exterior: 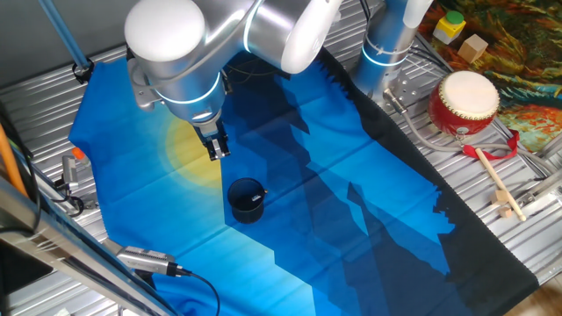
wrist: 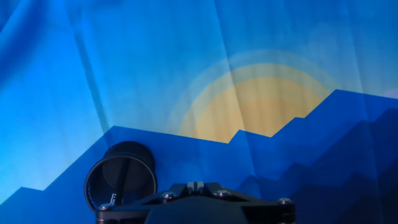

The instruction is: Put the pen into the pen holder

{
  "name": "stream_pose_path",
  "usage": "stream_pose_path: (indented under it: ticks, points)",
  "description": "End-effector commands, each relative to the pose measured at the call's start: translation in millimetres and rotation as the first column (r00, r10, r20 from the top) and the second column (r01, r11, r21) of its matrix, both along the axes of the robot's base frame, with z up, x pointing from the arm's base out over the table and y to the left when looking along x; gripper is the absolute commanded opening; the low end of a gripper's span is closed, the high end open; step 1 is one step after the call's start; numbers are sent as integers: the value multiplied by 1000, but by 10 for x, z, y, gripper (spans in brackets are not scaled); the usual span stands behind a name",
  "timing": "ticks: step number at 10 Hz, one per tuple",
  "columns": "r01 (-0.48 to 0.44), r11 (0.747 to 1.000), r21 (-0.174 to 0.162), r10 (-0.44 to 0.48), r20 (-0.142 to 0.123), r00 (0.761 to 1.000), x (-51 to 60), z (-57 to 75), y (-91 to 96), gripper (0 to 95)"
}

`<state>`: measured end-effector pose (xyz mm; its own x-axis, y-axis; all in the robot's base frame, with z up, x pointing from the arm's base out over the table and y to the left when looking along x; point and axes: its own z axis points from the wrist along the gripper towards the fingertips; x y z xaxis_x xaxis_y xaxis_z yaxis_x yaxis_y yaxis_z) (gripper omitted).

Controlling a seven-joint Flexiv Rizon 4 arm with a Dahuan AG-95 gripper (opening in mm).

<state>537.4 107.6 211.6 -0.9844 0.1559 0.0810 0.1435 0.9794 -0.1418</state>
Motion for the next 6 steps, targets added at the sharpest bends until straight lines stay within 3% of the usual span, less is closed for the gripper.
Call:
stream_pose_path:
  ticks: [1, 6]
  points:
    - [-1, 1000, 0, 1, 1, 1000, -3, -2, 0, 0]
    - [7, 1000, 0, -7, 1, 1000, -3, -1, 0, 0]
